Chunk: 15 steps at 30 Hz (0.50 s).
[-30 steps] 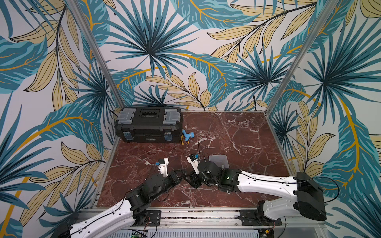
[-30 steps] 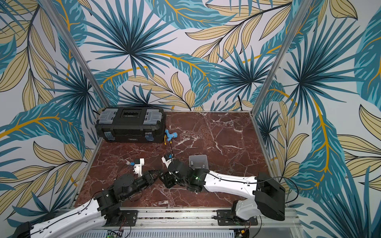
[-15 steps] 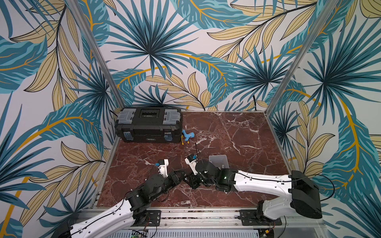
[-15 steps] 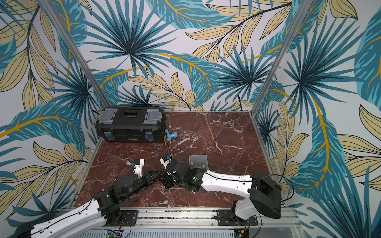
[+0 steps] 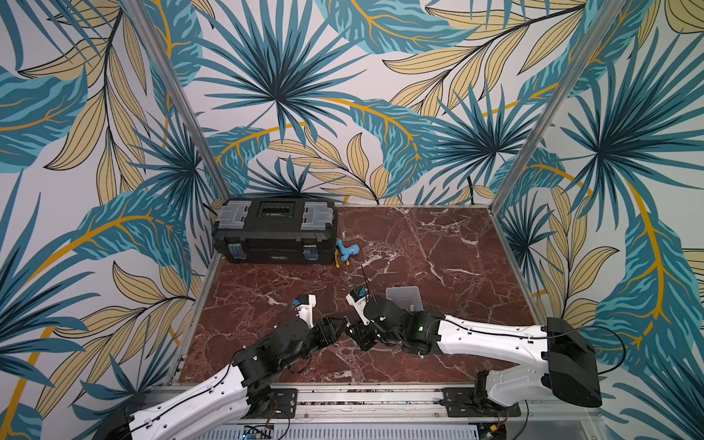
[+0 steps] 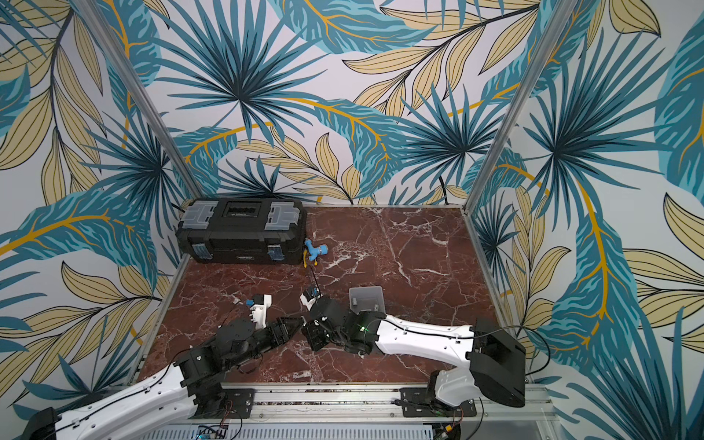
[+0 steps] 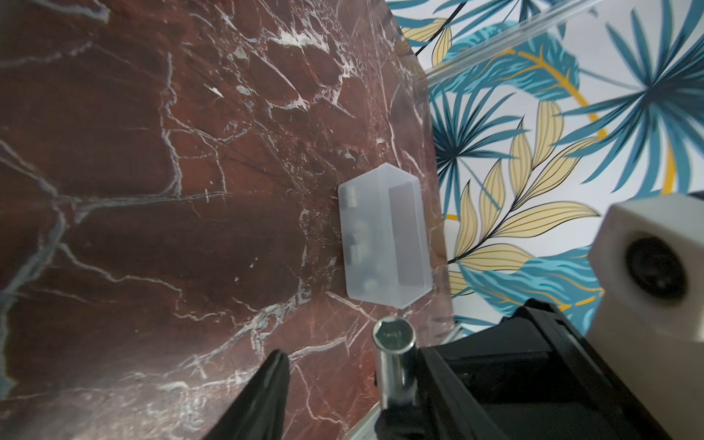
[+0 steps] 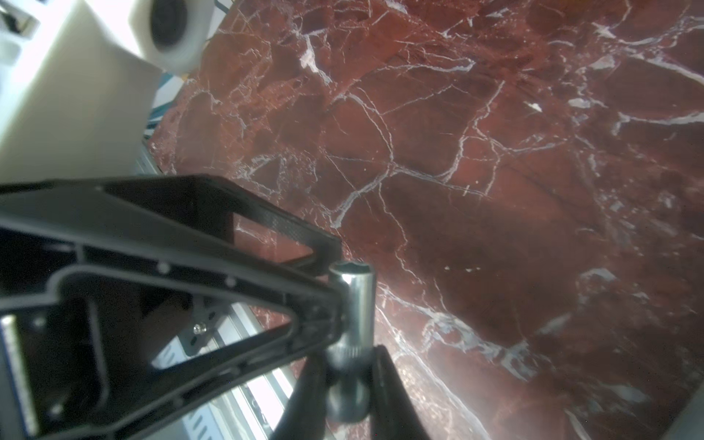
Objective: Put the socket on the desktop into the storage box
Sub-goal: Adjust the socket head.
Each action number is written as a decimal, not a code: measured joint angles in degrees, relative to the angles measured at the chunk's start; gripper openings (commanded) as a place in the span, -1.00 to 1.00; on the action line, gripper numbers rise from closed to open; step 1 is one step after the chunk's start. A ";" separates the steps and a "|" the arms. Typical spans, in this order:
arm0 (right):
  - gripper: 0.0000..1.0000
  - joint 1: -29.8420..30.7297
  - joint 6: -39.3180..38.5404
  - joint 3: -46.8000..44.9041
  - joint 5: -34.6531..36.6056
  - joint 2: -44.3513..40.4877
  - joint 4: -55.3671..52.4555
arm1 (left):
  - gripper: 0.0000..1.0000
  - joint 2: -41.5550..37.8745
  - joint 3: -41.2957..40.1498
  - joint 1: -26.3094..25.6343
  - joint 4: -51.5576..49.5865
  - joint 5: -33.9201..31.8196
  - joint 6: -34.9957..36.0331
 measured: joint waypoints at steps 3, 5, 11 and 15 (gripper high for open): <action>-1.00 -0.02 -1.44 0.00 0.96 -1.55 -2.32 | 0.15 3.30 2.34 1.14 -0.46 3.19 2.05; -1.00 0.00 -2.19 -0.02 1.18 -2.19 -3.93 | 0.13 5.27 2.86 1.68 0.52 5.75 2.86; -1.00 0.20 -3.67 -0.35 1.09 -2.36 -5.88 | 0.04 10.21 4.15 2.08 2.14 10.95 4.74; -1.00 0.76 -4.48 -0.35 0.68 -2.36 -5.86 | -0.04 10.93 4.17 2.25 2.82 12.85 5.03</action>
